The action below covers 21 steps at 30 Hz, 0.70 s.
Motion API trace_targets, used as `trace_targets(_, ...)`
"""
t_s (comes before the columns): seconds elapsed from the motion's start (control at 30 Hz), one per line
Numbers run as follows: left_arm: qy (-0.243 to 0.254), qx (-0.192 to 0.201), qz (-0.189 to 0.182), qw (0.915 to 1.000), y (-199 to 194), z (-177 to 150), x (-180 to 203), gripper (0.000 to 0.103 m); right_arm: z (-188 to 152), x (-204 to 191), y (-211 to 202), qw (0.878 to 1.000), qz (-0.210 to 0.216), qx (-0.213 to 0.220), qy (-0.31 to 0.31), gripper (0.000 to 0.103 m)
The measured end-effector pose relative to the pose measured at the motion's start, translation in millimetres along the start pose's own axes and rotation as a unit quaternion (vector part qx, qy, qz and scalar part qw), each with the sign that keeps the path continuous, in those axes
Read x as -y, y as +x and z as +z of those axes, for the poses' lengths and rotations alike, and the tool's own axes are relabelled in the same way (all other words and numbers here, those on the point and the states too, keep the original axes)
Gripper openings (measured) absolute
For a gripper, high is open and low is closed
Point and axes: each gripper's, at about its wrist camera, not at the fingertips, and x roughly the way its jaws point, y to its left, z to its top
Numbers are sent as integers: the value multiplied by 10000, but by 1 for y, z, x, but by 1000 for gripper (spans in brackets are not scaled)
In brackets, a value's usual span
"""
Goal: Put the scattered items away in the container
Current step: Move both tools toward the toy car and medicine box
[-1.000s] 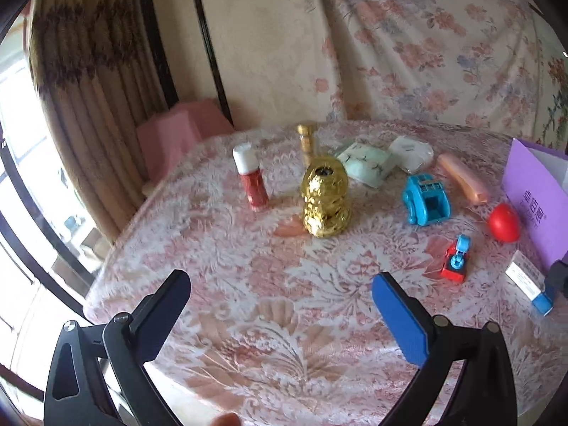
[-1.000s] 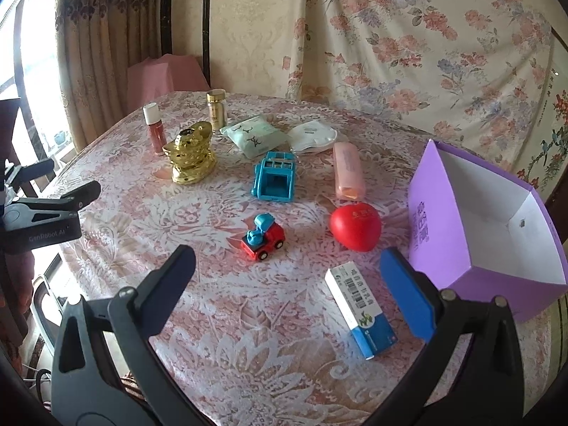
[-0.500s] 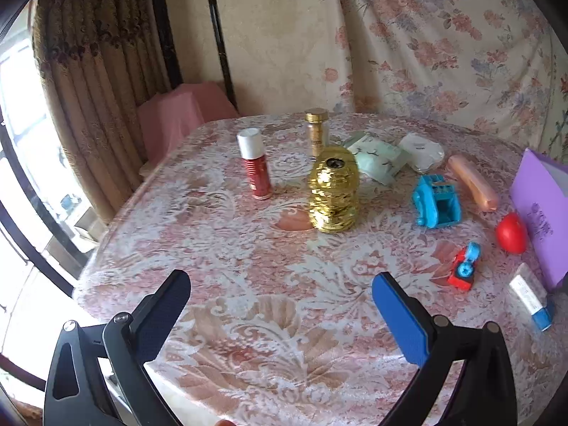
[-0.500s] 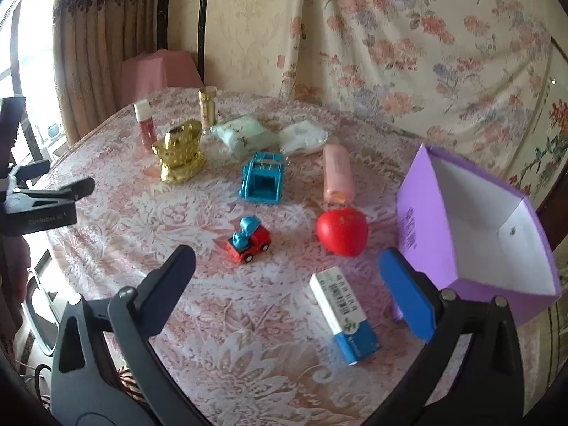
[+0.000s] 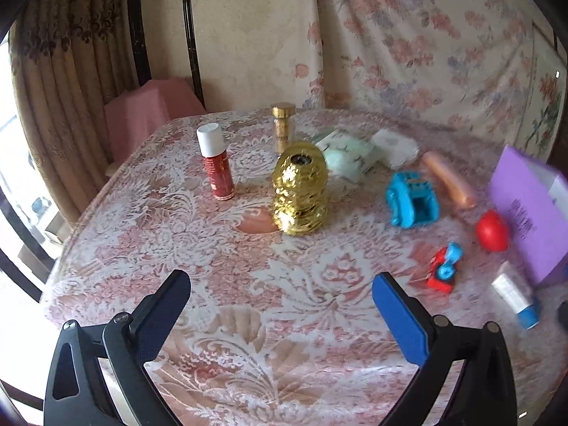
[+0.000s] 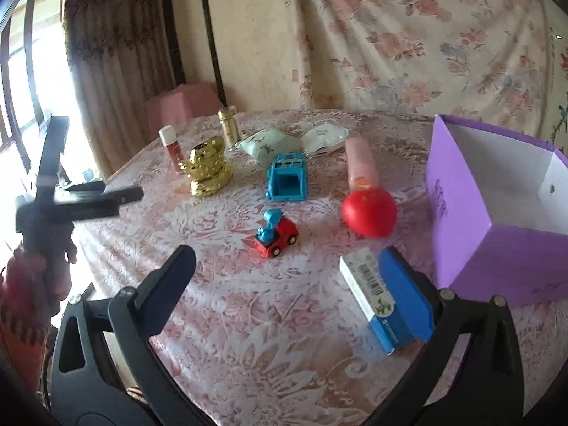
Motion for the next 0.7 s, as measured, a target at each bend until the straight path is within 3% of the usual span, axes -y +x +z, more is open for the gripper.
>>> trace_targets(0.1,146,56,134,9998,4,-3,7,103,4,-2,2,9996,-206,-17,-199,103)
trace_targets(0.23,169,-52,100,9998,14,-7,10,103,1,6,12,9980,-367,-424,-283,103)
trace_targets(0.4,349,-506,198,9979,32,-20,15,103,-6,29,13,9955,-416,-820,-217,103)
trace_targets(0.5,310,-662,-89,9973,36,-27,12,103,-11,40,14,9934,-439,-1025,-260,103)
trace_targets(0.7,492,-581,-649,9950,32,-31,26,103,-15,59,43,9858,-296,-1630,-291,102)
